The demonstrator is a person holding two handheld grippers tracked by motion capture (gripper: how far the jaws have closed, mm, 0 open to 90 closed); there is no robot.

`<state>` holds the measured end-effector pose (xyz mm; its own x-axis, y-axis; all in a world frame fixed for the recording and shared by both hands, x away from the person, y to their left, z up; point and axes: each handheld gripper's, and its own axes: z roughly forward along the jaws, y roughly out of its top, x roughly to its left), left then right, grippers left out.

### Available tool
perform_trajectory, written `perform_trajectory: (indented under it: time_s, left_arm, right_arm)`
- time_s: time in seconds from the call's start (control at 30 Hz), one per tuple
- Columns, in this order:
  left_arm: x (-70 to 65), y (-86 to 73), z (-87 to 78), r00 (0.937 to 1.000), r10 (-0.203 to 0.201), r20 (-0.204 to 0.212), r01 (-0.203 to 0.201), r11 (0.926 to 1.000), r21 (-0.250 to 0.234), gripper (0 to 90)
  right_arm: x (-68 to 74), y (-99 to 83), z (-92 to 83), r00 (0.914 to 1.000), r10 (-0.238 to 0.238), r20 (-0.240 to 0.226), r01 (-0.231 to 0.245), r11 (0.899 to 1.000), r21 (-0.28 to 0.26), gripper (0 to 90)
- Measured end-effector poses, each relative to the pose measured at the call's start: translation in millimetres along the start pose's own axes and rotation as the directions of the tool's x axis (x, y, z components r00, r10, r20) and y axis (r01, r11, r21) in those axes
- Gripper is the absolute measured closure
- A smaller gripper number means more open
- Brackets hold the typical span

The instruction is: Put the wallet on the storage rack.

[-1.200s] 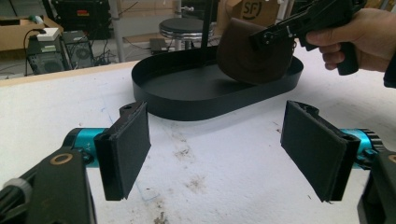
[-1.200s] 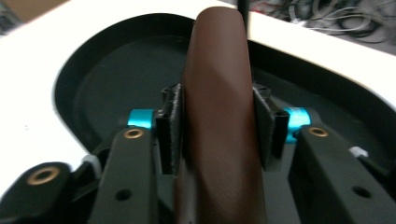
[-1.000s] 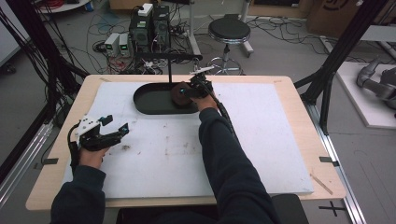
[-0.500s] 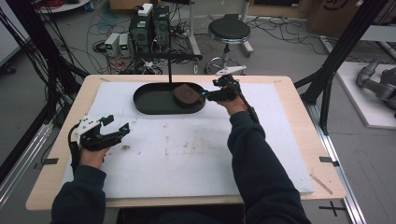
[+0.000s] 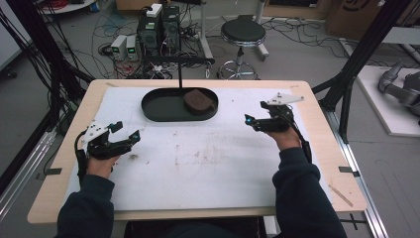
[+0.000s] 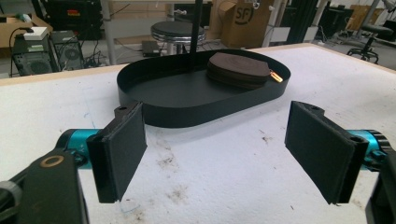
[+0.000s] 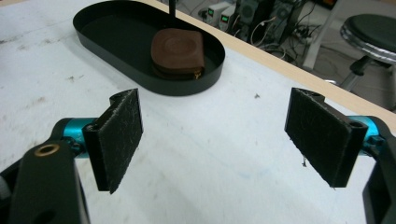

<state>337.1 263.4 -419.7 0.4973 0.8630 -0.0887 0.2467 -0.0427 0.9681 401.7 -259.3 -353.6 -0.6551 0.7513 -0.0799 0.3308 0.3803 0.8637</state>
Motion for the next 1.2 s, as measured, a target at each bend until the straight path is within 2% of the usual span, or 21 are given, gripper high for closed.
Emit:
perform_trajectory:
  time_s: [0.13,0.2,0.23,0.4,0.93,1.2]
  left_arm:
    - [-2.0,0.3,2.5,0.9999,0.017,0.0,-0.017,0.9998,0.009,20.6]
    - [-2.2,0.0,3.0,0.9998,0.021,-0.007,-0.021,0.9996,0.019,20.6]
    - [-2.5,0.0,3.0,0.9998,0.017,-0.007,-0.017,0.9997,0.018,20.7]
    - [-2.7,1.0,0.9,0.9998,0.02,-0.009,-0.02,0.9998,0.007,20.7]
    - [-6.1,0.2,-1.5,0.9994,0.035,0.001,-0.035,0.9994,0.006,20.7]
    - [-6.6,-0.2,-3.0,0.999,0.045,0.002,-0.045,0.999,0.009,20.7]
  right_arm:
    - [1.1,-26.4,-14.9,0.9995,0.028,0.014,-0.028,1.0,-0.014,19.5]
    - [1.9,-39.5,-19.6,0.9989,0.046,-0.005,-0.046,0.999,-0.02,19.5]
    - [2.1,-44.8,-21.1,0.9994,0.035,0.003,-0.034,0.999,-0.026,19.5]
    - [4.5,-61.5,-25.6,0.998,0.048,0.042,-0.046,0.998,-0.046,19.5]
    - [1.1,-67.2,-26.5,0.996,0.035,0.083,-0.034,0.999,-0.014,19.6]
    - [2.2,-69.1,-26.0,0.9955,0.007,0.094,-0.008,1.0,0.006,19.6]
